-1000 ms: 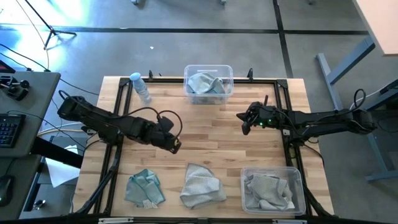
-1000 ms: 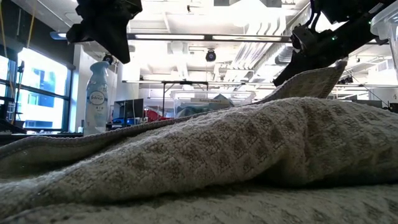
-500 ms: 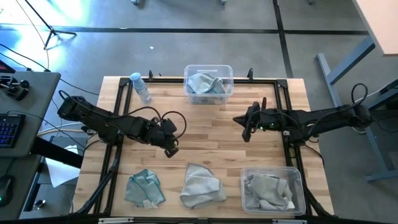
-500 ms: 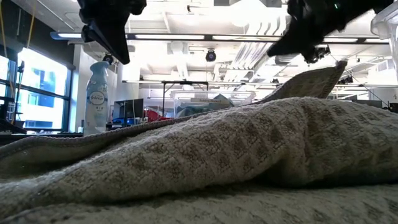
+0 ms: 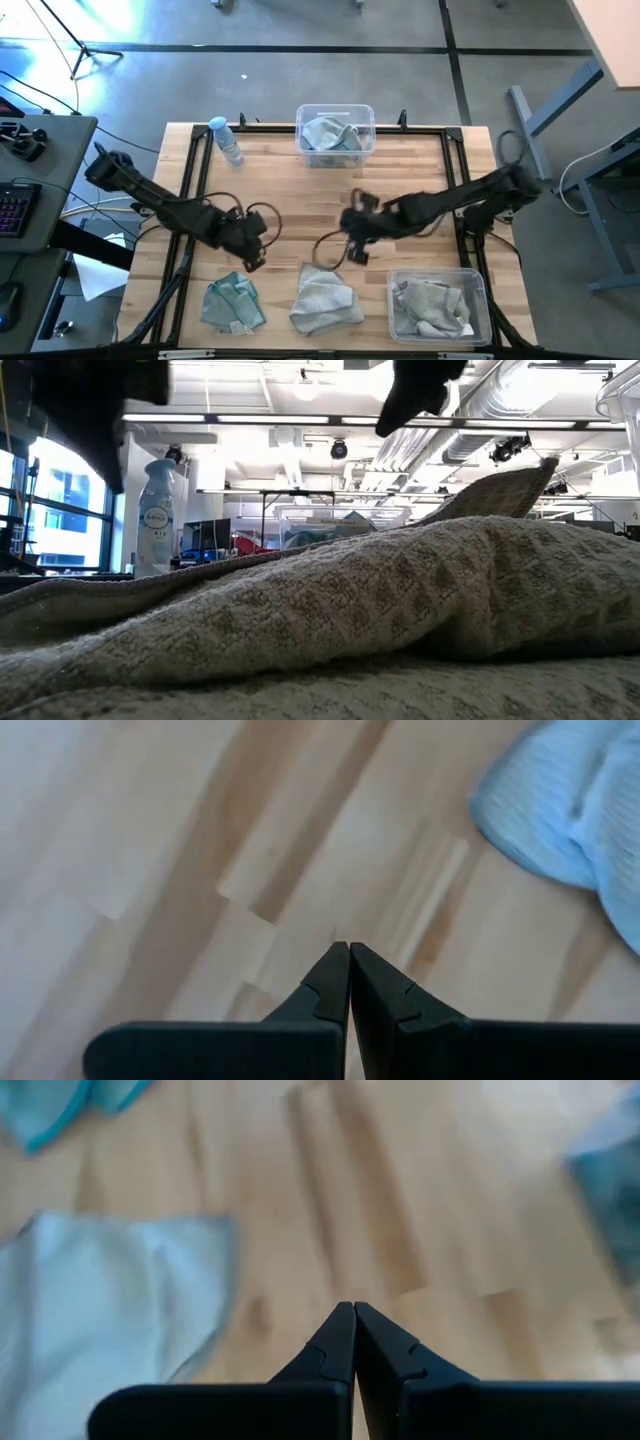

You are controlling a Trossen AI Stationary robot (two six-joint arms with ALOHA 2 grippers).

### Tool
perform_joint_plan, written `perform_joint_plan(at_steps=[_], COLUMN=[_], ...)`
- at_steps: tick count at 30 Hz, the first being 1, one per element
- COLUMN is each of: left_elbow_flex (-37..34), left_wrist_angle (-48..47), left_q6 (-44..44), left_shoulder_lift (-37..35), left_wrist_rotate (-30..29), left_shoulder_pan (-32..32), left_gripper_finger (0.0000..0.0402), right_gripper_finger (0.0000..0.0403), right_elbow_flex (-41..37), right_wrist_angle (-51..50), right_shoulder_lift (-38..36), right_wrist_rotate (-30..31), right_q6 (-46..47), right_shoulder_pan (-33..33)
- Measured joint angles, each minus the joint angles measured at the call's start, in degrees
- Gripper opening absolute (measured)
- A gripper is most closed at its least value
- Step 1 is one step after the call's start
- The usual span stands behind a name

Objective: Sort microfiber towel by color & place in baskets
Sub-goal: Put the gray towel into the bottom transparent bin

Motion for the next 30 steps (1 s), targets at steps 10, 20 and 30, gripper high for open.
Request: perform_joint_plan(at_steps=[10,20,30], left_elbow_flex=[-9.3,-9.3,-9.3], left_wrist_angle=[9.3,10.2,10.2], left_q6=[-7.1,-8.2,-8.7], left_shoulder_lift=[-6.7,-6.8,-6.8], left_wrist_rotate=[-0.2,-0.9,-2.3], left_shoulder_pan=[-9.1,-13.9,-15.1], left_gripper_finger=[0.0,0.0,0.0], right_gripper_finger=[0.0,0.0001,0.0104], right_elbow_flex=[26.6,38.5,39.2], right_wrist_angle=[-18.8,-21.4,-20.6], right_shoulder_lift=[22.3,35.5,40.8], right_wrist_rotate=[-5.9,-12.9,-15.7], right_q6=[-0.6,-0.1,5.6], right_shoulder_pan=[5.8,9.0,8.9])
